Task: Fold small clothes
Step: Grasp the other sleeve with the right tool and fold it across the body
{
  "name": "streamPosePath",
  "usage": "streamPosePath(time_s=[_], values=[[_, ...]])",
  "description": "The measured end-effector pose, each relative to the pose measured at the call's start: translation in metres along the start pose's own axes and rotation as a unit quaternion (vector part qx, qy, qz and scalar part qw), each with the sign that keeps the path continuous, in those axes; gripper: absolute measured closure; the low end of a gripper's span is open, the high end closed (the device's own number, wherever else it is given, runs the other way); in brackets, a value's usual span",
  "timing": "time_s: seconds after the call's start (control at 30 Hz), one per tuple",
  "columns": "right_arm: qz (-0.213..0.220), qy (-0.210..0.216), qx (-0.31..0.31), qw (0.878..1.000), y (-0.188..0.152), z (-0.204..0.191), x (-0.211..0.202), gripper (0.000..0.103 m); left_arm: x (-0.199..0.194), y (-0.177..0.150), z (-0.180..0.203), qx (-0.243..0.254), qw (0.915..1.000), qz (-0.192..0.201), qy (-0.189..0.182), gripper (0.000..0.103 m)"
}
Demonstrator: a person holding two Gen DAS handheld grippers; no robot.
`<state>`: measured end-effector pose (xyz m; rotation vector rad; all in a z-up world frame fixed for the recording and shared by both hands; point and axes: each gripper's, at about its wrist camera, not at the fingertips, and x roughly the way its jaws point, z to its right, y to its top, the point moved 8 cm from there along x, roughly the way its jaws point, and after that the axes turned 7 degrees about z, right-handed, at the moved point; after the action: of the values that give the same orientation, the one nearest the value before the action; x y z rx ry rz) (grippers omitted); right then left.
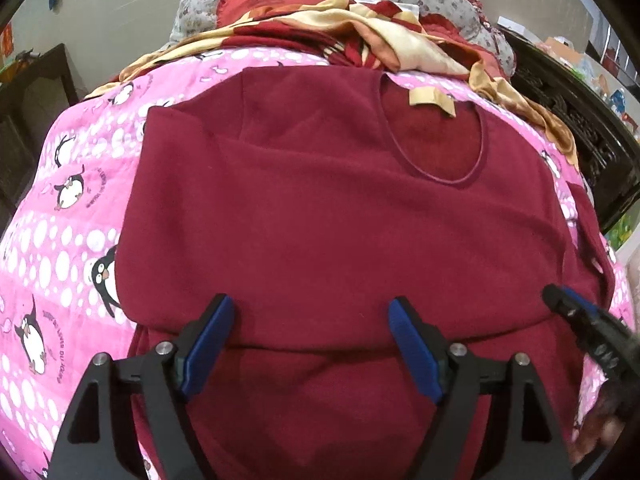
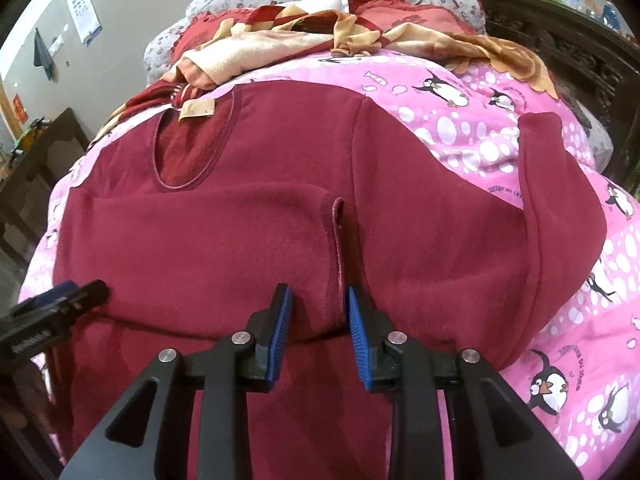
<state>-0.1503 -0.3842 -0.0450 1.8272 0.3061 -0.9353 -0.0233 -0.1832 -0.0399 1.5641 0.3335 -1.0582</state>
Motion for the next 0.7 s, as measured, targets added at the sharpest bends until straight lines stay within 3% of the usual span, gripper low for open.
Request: streamPosePath(time_s=[0.07, 0.17, 0.23, 0.3, 0.33, 0.4, 0.5, 0.6, 0.7], values=[[-0.005, 0.017, 0.011, 1.0, 0.006, 0.004, -0.007, 0.065, 0.001, -0.002, 0.002, 0.004, 1.0, 0.0, 0.001, 0.014], [0.038, 0.023, 0.04, 0.998, 0.031, 0.025, -0.032, 0.062, 0.002, -0.004, 0.004, 0.002, 1.0, 0.002, 0.003, 0.009], [0.067, 0.017, 0.054, 0.996, 0.05, 0.044, -0.046, 0.045, 0.004, -0.006, 0.006, 0.004, 1.0, 0.005, 0.006, 0.007], [0.081, -0.015, 0.059, 0.995, 0.069, 0.068, -0.052, 0.035, 0.005, -0.007, 0.008, 0.01, 0.9999, 0.007, 0.011, 0.005], [0.081, -0.038, 0.059, 0.994, 0.076, 0.081, -0.05, 0.034, 0.006, -0.007, 0.009, 0.011, 0.9998, 0.008, 0.012, 0.004], [0.069, -0.085, 0.065, 0.992, 0.09, 0.113, -0.039, 0.034, 0.007, -0.008, 0.009, 0.012, 0.9998, 0.009, 0.012, 0.003], [0.037, -0.097, 0.088, 0.991, 0.1, 0.143, -0.013, 0.034, 0.008, -0.008, 0.009, 0.01, 0.9999, 0.008, 0.01, 0.002], [-0.001, -0.109, 0.074, 0.991, 0.1, 0.154, 0.017, 0.034, 0.01, -0.008, 0.01, 0.014, 0.9998, 0.006, 0.011, 0.0], [-0.029, -0.156, 0.043, 0.986, 0.093, 0.167, 0.035, 0.035, 0.011, -0.008, 0.011, 0.016, 0.9998, 0.004, 0.011, 0.0]])
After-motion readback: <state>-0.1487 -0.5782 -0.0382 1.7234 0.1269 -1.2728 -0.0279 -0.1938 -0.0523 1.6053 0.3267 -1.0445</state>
